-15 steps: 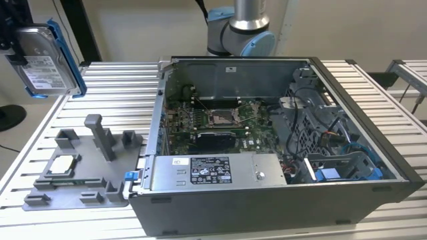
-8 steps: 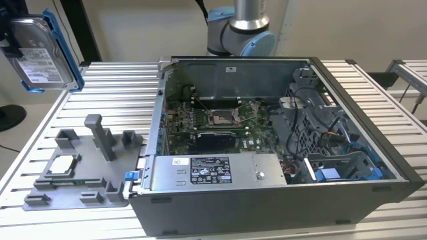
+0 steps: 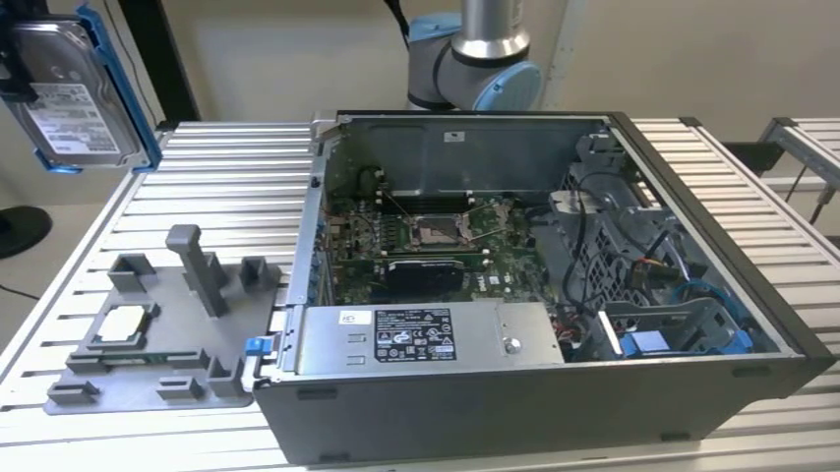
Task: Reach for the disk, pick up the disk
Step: 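Pick up the disk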
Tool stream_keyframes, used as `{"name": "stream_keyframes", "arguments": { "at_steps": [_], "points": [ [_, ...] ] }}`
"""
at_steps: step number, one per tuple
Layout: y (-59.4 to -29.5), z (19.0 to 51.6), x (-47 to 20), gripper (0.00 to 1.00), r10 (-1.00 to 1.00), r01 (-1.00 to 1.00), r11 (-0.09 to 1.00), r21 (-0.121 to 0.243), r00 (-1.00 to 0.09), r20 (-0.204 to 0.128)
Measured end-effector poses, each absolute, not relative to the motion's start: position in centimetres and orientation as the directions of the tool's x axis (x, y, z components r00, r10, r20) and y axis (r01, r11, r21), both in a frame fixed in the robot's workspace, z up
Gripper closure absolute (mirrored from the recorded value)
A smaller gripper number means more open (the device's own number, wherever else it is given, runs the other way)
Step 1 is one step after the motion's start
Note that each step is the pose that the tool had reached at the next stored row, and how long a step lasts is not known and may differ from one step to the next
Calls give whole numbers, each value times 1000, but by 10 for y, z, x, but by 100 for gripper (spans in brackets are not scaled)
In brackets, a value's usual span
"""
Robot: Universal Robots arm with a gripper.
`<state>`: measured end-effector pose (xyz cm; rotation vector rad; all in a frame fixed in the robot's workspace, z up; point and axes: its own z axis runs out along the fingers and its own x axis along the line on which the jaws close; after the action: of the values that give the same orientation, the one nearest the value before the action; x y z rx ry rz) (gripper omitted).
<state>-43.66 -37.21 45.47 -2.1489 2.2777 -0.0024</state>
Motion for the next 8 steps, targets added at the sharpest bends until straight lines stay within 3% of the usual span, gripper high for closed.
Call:
{"name": "stream_keyframes", "arguments": {
  "at_steps": [8],
  "points": [
    [-372,457,-437,100,-998,-998,58,-8,-58,-6]
  ]
}}
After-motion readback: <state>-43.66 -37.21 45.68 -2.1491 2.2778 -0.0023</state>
